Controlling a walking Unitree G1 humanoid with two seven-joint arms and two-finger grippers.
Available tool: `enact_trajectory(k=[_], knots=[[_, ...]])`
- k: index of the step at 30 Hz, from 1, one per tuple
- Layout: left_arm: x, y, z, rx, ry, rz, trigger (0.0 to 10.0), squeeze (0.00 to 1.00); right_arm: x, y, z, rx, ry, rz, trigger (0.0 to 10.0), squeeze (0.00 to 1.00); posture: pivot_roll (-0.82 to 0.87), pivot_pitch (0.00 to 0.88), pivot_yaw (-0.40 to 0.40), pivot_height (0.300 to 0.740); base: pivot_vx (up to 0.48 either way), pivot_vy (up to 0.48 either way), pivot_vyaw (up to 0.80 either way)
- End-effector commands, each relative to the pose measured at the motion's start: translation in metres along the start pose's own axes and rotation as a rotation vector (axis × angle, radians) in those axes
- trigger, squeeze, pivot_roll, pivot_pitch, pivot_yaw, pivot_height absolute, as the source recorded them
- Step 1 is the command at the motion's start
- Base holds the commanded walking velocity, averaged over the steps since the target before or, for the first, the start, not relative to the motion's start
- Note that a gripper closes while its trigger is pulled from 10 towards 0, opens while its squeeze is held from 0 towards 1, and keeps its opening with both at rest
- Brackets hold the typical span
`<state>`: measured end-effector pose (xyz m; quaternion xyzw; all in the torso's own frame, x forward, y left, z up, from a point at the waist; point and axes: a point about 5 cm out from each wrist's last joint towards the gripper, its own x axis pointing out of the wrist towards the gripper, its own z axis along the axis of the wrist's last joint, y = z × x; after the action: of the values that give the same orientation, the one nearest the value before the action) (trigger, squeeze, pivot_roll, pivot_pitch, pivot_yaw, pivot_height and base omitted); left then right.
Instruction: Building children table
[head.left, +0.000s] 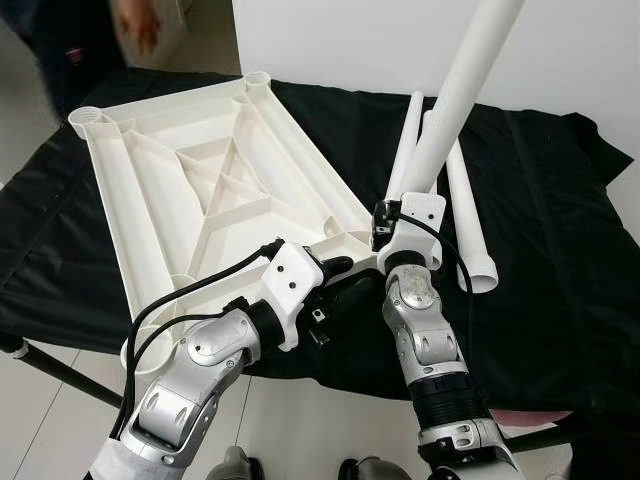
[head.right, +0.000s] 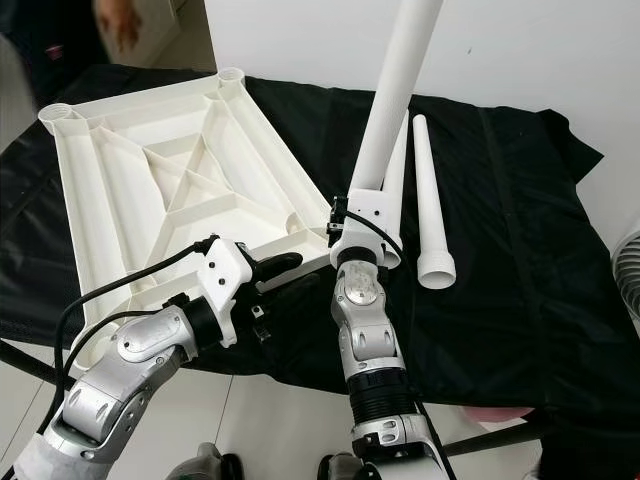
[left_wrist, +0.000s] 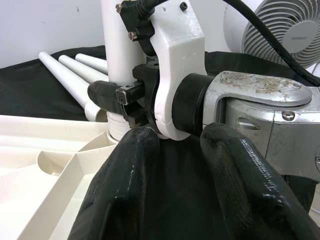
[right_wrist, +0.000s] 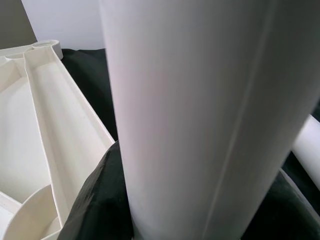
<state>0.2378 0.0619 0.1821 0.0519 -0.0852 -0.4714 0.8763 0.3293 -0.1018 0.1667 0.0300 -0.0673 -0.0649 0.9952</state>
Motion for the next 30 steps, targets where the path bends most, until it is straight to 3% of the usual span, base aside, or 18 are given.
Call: enact_trajectory(k=[1,2,3,6,11,14,15,16,17,18,24,28,30], knots=[[0.0,-0.004,0.003,0.011,-0.012,-0.02,10.0,0.0,-0.006,-0.005,-0.014,0.01,0.073,-0.057,10.0,0.0,-0.05,0.074,0.0,0.74,0.0,0.0,0.0],[0.0,-0.004,0.003,0.011,-0.012,-0.022,10.0,0.0,-0.007,-0.004,-0.013,0.009,0.068,-0.051,10.0,0.0,-0.05,0.074,0.003,0.74,0.0,0.0,0.0],[0.0,-0.004,0.003,0.012,-0.012,-0.024,10.0,0.0,-0.006,-0.003,-0.011,-0.005,0.054,-0.036,10.0,0.97,-0.05,0.077,0.004,0.74,0.0,0.0,0.0],[0.0,-0.004,0.003,0.012,-0.012,-0.025,10.0,0.0,-0.005,-0.003,-0.01,0.004,0.043,-0.01,10.0,1.0,-0.05,0.077,0.004,0.74,0.0,0.0,0.0],[0.001,-0.004,0.003,0.012,-0.012,-0.024,10.0,0.0,0.0,-0.006,-0.002,-0.015,-0.024,0.061,10.0,1.0,-0.05,0.08,0.007,0.74,0.0,0.0,0.0],[0.001,-0.004,0.003,0.01,-0.013,-0.024,10.0,0.0,0.008,-0.01,0.0,-0.032,-0.042,0.203,10.0,1.0,-0.05,0.085,0.01,0.74,0.0,0.0,0.0],[0.002,-0.004,0.003,0.009,-0.013,-0.025,10.0,0.0,0.01,-0.012,-0.001,-0.036,-0.044,0.24,10.0,0.95,-0.05,0.085,0.01,0.74,0.0,0.0,0.0],[0.002,-0.004,0.003,0.009,-0.013,-0.027,10.0,0.0,0.012,-0.012,-0.002,-0.04,-0.022,0.293,10.0,0.26,-0.06,0.091,0.017,0.74,0.0,0.0,0.0],[0.002,-0.004,0.003,0.009,-0.013,-0.027,10.0,0.0,0.012,-0.012,-0.002,-0.04,-0.022,0.293,10.0,0.26,-0.06,0.091,0.017,0.74,0.0,0.0,0.0],[0.002,-0.004,0.003,0.009,-0.013,-0.028,10.0,0.0,0.014,-0.012,-0.003,-0.051,-0.013,0.328,10.0,0.0,-0.06,0.091,0.017,0.74,0.0,0.0,0.0],[0.003,-0.004,0.004,0.009,-0.016,-0.031,10.0,0.0,0.02,-0.019,-0.005,-0.127,-0.013,0.508,10.0,0.0,-0.06,0.094,0.019,0.74,0.0,0.0,0.0],[0.004,-0.004,0.004,0.009,-0.018,-0.031,10.0,0.0,0.024,-0.024,-0.007,-0.115,0.012,0.597,10.0,0.0,-0.06,0.094,0.019,0.74,0.0,0.0,0.0],[0.004,-0.003,0.005,0.012,-0.018,-0.031,10.0,0.0,0.027,-0.026,-0.006,-0.161,-0.004,0.676,10.0,0.0,-0.05,0.095,0.033,0.74,0.0,0.0,0.0]])
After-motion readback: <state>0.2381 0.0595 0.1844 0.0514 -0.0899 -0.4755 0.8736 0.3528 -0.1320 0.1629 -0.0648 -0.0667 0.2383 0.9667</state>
